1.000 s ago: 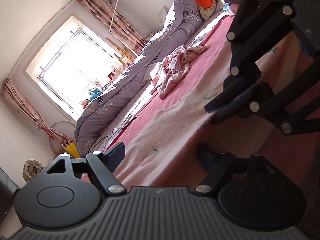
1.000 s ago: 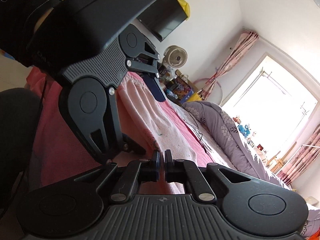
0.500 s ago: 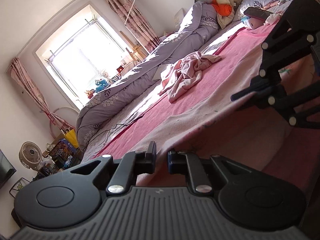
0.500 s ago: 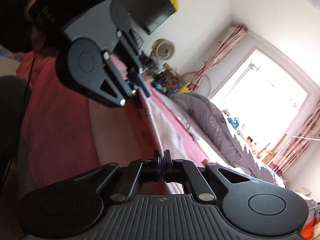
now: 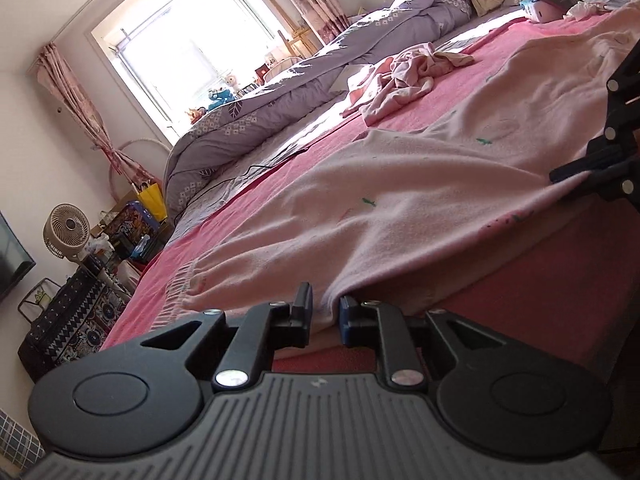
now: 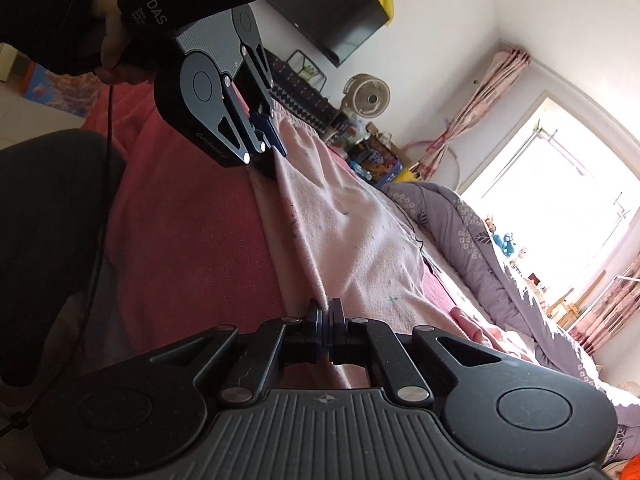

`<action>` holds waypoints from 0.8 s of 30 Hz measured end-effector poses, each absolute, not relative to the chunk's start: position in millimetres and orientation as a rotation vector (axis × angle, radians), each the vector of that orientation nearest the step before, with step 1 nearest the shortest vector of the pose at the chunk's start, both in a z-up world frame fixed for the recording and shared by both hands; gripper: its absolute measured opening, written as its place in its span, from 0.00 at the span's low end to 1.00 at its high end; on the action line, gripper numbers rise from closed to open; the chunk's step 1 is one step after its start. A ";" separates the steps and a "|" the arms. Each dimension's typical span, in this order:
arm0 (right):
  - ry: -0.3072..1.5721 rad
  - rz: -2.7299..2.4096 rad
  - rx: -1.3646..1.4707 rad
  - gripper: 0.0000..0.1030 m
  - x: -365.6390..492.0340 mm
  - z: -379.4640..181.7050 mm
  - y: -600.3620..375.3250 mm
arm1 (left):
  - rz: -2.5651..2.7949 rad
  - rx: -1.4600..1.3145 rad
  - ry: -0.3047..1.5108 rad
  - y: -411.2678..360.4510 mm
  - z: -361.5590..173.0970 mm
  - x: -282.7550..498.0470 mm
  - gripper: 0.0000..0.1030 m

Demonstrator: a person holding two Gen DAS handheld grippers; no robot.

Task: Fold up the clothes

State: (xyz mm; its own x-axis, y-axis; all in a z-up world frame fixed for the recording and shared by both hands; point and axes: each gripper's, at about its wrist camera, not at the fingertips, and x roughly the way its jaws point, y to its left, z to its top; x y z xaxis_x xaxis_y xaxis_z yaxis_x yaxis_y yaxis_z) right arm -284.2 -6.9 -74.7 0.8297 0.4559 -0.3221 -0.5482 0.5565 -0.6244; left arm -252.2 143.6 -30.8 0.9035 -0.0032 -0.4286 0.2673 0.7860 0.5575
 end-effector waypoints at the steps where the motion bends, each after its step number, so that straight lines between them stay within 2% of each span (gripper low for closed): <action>1: 0.148 0.635 -0.770 0.09 -288.6 -74.0 -12.5 | -0.137 0.653 0.428 146.0 -29.9 -253.7 0.26; 3: 0.187 0.716 -0.748 0.16 -297.4 -72.5 -23.8 | -0.103 0.647 0.443 154.8 -30.1 -257.4 0.30; 4: 0.212 0.763 -0.724 0.25 -301.8 -69.8 -31.2 | -0.085 0.642 0.451 159.6 -30.2 -259.2 0.33; 7: 0.291 0.911 -0.496 0.26 -296.3 -38.7 -57.7 | 0.015 0.586 0.489 185.2 -25.7 -265.1 0.43; 9: 0.265 0.899 -0.400 0.27 -283.0 -19.9 -58.8 | 0.106 0.498 0.495 208.2 -15.6 -262.0 0.43; 12: 0.189 0.776 -0.355 0.28 -248.1 -0.7 -35.6 | 0.190 0.273 0.466 241.7 6.6 -254.0 0.50; 13: 0.176 0.749 -0.346 0.28 -236.8 -2.0 -22.5 | 0.207 0.190 0.449 252.4 14.3 -251.6 0.55; 15: 0.194 0.714 -0.332 0.30 -218.8 -11.6 6.9 | 0.243 0.099 0.415 260.7 23.6 -245.5 0.76; 16: 0.248 0.716 -0.328 0.30 -210.4 -22.3 21.7 | 0.260 0.074 0.402 260.3 26.9 -241.4 0.90; 21: 0.266 0.672 -0.236 0.29 -215.2 -50.9 51.1 | 0.108 0.039 0.342 240.2 26.8 -223.6 0.94; 24: 0.285 0.704 -0.159 0.29 -209.5 -51.0 45.0 | 0.084 0.118 0.401 223.0 5.3 -200.0 0.95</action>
